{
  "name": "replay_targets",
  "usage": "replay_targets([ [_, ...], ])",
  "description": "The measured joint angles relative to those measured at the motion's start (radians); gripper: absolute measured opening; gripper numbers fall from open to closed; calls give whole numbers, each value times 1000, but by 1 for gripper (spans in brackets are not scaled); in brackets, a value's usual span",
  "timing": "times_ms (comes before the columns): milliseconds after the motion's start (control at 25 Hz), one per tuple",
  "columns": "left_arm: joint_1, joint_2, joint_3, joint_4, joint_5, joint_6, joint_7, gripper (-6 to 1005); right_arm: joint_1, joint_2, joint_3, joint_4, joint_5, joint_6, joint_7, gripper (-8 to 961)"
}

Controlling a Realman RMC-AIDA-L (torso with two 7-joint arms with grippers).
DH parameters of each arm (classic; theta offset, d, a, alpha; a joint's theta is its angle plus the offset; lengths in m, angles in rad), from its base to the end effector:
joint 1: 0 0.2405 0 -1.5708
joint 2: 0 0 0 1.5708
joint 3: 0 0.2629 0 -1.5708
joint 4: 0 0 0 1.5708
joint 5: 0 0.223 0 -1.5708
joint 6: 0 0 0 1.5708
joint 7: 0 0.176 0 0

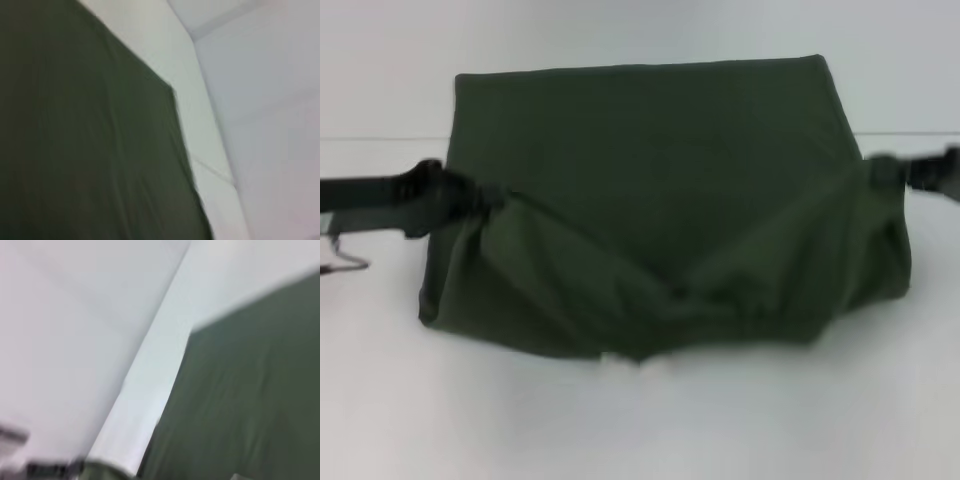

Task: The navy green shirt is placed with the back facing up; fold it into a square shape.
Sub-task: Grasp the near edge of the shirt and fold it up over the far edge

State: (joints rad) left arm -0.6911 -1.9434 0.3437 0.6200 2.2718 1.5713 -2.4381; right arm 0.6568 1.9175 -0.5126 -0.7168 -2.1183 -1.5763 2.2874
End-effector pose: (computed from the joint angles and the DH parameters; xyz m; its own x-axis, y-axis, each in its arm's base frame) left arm -0.2746 0.4077 0.0451 0.0089 0.8724 0.4887 0.9576 -0.1483 0.2472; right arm 0.2605 0.4138 0.0675 0.2675 -0.7961 -0.5429 -0.9190 -0.3801 0.1046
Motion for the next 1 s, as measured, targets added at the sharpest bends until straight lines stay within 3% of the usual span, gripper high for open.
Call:
replay_targets([
  [120, -45, -14, 37, -48, 6, -196, -3, 0, 31, 33, -43, 45, 2, 254, -28, 38],
  [320, -61, -84, 154, -66, 7, -479, -11, 0, 86, 97, -222, 148, -38, 716, -66, 40],
  [440, -64, -99, 218, -59, 8, -557, -26, 0, 118, 112, -306, 186, -65, 834, -64, 41],
  [680, -61, -93, 240, 12, -1, -542, -52, 0, 132, 119, -333, 149, -79, 853, -57, 44],
  [1000, -78, -83, 255, 49, 5, -585, -95, 0, 165, 83, -314, 106, -67, 868, -16, 47],
])
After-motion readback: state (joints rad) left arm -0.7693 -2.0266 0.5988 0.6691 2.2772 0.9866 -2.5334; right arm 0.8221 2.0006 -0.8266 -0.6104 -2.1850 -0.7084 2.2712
